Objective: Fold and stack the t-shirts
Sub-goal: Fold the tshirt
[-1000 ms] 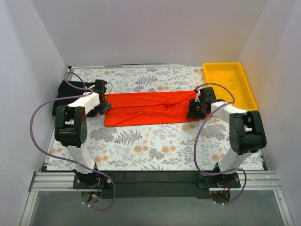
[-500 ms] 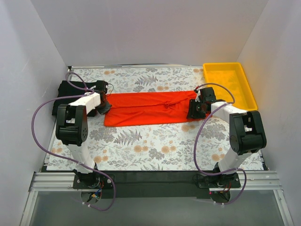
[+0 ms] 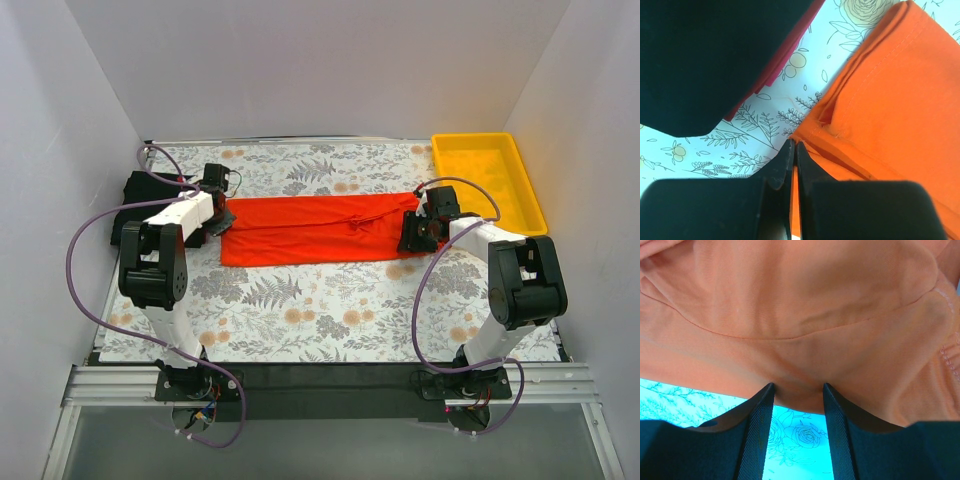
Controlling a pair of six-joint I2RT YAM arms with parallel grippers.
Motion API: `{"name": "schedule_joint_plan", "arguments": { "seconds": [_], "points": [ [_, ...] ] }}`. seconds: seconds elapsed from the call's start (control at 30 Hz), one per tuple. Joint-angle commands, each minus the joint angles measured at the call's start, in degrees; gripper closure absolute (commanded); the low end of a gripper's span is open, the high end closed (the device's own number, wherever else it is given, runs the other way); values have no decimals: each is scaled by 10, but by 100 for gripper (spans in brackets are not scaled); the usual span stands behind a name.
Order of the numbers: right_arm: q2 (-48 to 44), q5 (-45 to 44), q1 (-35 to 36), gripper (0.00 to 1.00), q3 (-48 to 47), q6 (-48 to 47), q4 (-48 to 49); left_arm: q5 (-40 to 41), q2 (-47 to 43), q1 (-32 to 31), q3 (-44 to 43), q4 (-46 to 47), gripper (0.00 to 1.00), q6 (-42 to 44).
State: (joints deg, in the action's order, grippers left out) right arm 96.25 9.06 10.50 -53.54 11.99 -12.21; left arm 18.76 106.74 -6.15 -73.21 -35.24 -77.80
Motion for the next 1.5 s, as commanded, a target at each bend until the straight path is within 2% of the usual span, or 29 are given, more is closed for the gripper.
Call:
{"name": "schedule_joint_plan", "arguments": {
  "seconds": [0.0, 0.13, 0.2, 0.23, 0.27, 0.33, 0.37, 0.53, 0.77, 0.9, 1.03, 1.27, 1.47],
  "points": [
    [10, -29, -7, 56, 24, -5, -17, 29, -4, 1, -13, -3, 100, 2],
    [4, -26, -7, 56, 22, -5, -17, 28, 7, 1, -9, 0, 99, 1],
    [-4, -19, -7, 56, 18, -4, -17, 25, 5, 1, -11, 1, 93, 0],
    [-7, -15, -7, 56, 14, -4, -18, 21, 2, 1, -13, 1, 89, 1],
    [-11, -5, -7, 56, 12, -4, -18, 17, -1, 1, -15, 0, 79, 3],
    [-23, 2, -7, 55, -1, -6, -20, 12, -17, 1, -19, 2, 71, 5],
    [-32, 10, -7, 55, -6, -7, -21, 9, -24, 0, -22, 1, 63, 7],
    [-52, 32, 9, 55, -40, -21, -24, -14, -83, -9, -21, -9, 49, 20],
    [-37, 43, 53, 56, -101, -36, -21, -28, -162, -63, 27, -21, 47, 28],
    [-5, 64, 79, 61, -129, -34, -7, -54, -168, -87, 80, -12, 52, 15],
    [32, 69, 87, 62, -153, -19, 4, -81, -155, -91, 131, 22, 54, 11],
    [118, 45, 85, 63, -184, -16, 15, -55, -112, -85, 180, 32, 59, -4],
    [154, 39, 36, 63, -191, 6, 15, -56, -120, -59, 228, 36, 61, -21]
  ]
}}
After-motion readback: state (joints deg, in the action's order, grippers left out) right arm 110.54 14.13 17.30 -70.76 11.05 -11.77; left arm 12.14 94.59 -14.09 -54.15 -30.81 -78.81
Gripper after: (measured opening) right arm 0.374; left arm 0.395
